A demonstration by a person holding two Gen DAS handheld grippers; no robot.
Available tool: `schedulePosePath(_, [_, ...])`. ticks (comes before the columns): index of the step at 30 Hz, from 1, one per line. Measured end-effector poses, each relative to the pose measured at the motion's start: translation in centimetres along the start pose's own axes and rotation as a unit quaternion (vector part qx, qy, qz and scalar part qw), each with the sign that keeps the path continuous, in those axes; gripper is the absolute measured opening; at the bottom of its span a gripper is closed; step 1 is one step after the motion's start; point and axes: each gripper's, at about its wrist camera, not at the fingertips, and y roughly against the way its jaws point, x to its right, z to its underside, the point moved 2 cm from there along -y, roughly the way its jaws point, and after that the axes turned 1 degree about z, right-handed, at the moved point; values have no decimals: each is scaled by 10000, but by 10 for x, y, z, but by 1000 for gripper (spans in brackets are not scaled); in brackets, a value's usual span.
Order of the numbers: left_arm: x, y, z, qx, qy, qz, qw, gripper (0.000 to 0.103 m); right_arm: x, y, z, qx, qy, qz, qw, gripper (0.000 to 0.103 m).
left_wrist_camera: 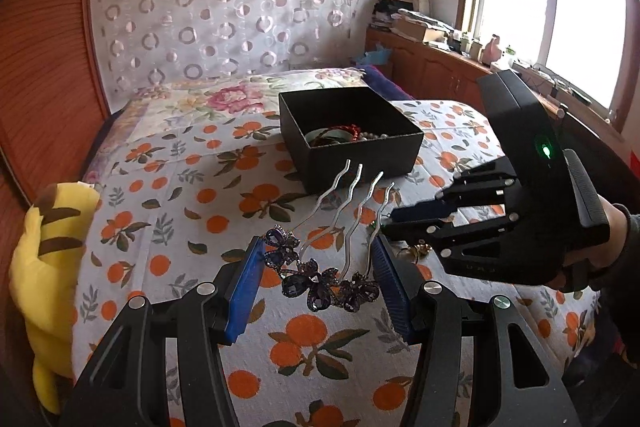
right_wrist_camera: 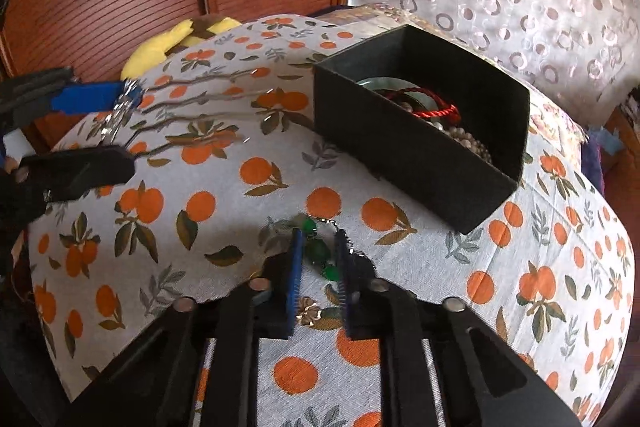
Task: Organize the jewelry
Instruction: 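Grasp purple flower hairpins with left tool while right tool grasps green earrings, then drop hairpins into black box with left tool while right tool drops earrings in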
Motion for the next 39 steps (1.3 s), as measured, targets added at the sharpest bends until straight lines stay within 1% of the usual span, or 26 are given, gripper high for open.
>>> schedulePosePath(4, [-1,1,-6,35,0,-36,10000,52,3,4,3,95,-30,121,9999,13])
schedulePosePath(10, [0,-2,-16,79,-21,-76,9999,52,20,35,-3,567,-315,107,9978,13])
schedulePosePath(14, [0,-6,-24,114,-34,-102,9999,52,35,62,-16,924,-406,174,9947,13])
schedulePosePath(24, [0,-24,-55,215,-30,-123,9997,52,68,93,-59,1392,-616,297,9879,13])
schedulePosePath(32, [4,-36,-66,220,-19,-100,9997,53,84,97,-80,1587,-754,379,9837,13])
schedulePosePath(36, [4,-44,-71,201,11,-99,9997,52,93,85,-79,1485,-958,277,9839,14])
schedulePosePath(39, [4,-48,-75,179,5,-117,9998,53,98,76,-74,1427,-1056,370,9834,17])
